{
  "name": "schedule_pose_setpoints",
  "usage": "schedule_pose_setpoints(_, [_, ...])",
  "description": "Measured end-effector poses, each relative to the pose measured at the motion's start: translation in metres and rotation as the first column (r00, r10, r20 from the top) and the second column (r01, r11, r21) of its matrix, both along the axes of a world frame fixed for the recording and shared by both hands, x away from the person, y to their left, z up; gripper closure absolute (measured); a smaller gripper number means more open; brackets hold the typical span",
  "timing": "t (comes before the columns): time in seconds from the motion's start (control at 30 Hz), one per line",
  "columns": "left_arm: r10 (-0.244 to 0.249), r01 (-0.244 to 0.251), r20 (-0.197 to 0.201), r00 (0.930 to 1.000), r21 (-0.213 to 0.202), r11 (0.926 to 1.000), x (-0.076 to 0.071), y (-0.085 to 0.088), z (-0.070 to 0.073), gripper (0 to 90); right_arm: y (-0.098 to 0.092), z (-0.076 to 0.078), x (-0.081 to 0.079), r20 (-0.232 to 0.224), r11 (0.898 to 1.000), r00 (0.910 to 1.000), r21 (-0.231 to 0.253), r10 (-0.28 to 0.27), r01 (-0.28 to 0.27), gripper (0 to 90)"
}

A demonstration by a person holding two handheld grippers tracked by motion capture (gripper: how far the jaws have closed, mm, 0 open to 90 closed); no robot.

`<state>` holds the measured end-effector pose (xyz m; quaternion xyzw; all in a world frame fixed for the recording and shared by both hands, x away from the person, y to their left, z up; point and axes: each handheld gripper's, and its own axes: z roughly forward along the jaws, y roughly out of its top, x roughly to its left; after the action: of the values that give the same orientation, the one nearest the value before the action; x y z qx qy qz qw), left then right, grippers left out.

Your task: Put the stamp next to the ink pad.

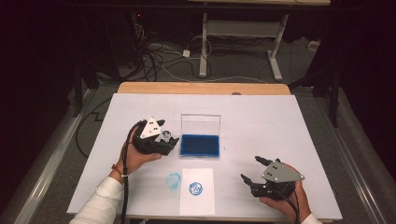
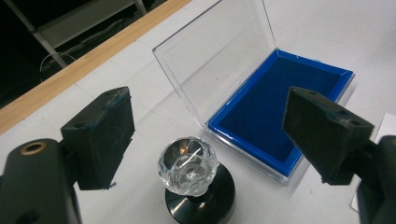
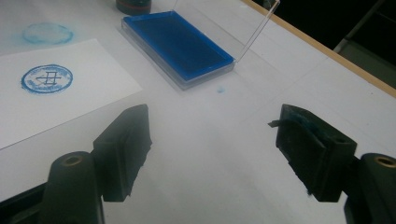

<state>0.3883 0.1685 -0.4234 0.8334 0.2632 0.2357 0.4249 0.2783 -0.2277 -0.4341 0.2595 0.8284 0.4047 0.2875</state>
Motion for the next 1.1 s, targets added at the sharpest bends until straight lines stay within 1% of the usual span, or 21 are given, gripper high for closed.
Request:
schedule_pose_setpoints(0.23, [-0.002,0.002,0.019,0.9998,0.006,1.0000,-0.005,-0.003,0.003,16.6,-0.001,0.000,0.000,0.009,1.000,0.9999,0.003,-0.013,0.013,25.8])
schedule_pose_setpoints(0.3, [-0.006,0.006,0.027,0.9996,0.015,0.9999,-0.007,-0.004,0.005,16.6,-0.001,0.000,0.000,0.009,1.000,0.9998,0.005,-0.016,0.016,24.8])
schedule_pose_setpoints(0.4, [-0.018,0.018,0.032,0.9993,0.016,0.9997,-0.010,-0.006,0.007,16.6,-0.001,0.000,0.000,0.011,1.000,0.9997,0.005,-0.022,0.022,22.4])
schedule_pose_setpoints(0.57, [-0.029,0.028,0.055,0.9981,0.017,0.9995,-0.016,-0.008,0.011,16.6,0.000,0.000,0.000,0.011,1.000,0.9997,0.002,-0.024,0.024,22.3])
schedule_pose_setpoints(0.6, [-0.034,0.032,0.069,0.9971,0.025,0.9992,-0.017,-0.008,0.012,16.6,0.000,0.000,0.000,0.012,1.000,0.9996,0.003,-0.026,0.026,22.2])
schedule_pose_setpoints(0.63, [-0.044,0.043,0.061,0.9972,0.020,0.9989,-0.019,-0.009,0.012,16.5,-0.001,0.001,0.000,0.011,1.000,0.9996,0.004,-0.026,0.026,22.2])
schedule_pose_setpoints(0.7, [-0.060,0.060,0.064,0.9962,0.006,0.9982,-0.021,-0.009,0.014,16.6,-0.001,0.001,0.000,0.010,1.000,0.9997,0.001,-0.024,0.024,24.1])
schedule_pose_setpoints(0.73, [-0.064,0.064,0.069,0.9955,0.006,0.9979,-0.022,-0.009,0.015,16.6,-0.001,0.001,0.000,0.012,1.000,0.9997,0.002,-0.023,0.023,24.1])
schedule_pose_setpoints(0.83, [-0.066,0.066,0.083,0.9943,0.006,0.9978,-0.026,-0.010,0.017,16.6,-0.001,0.002,-0.001,0.016,1.000,0.9995,0.009,-0.026,0.025,23.8])
schedule_pose_setpoints(0.93, [-0.066,0.065,0.090,0.9938,0.019,0.9977,-0.030,-0.011,0.019,16.6,-0.001,0.002,-0.001,0.021,1.000,0.9995,0.007,-0.026,0.025,23.5])
schedule_pose_setpoints(1.1, [-0.075,0.074,0.101,0.9921,0.013,0.9972,-0.035,-0.013,0.023,16.5,-0.001,0.003,-0.002,0.025,1.000,0.9993,0.014,-0.026,0.025,23.2])
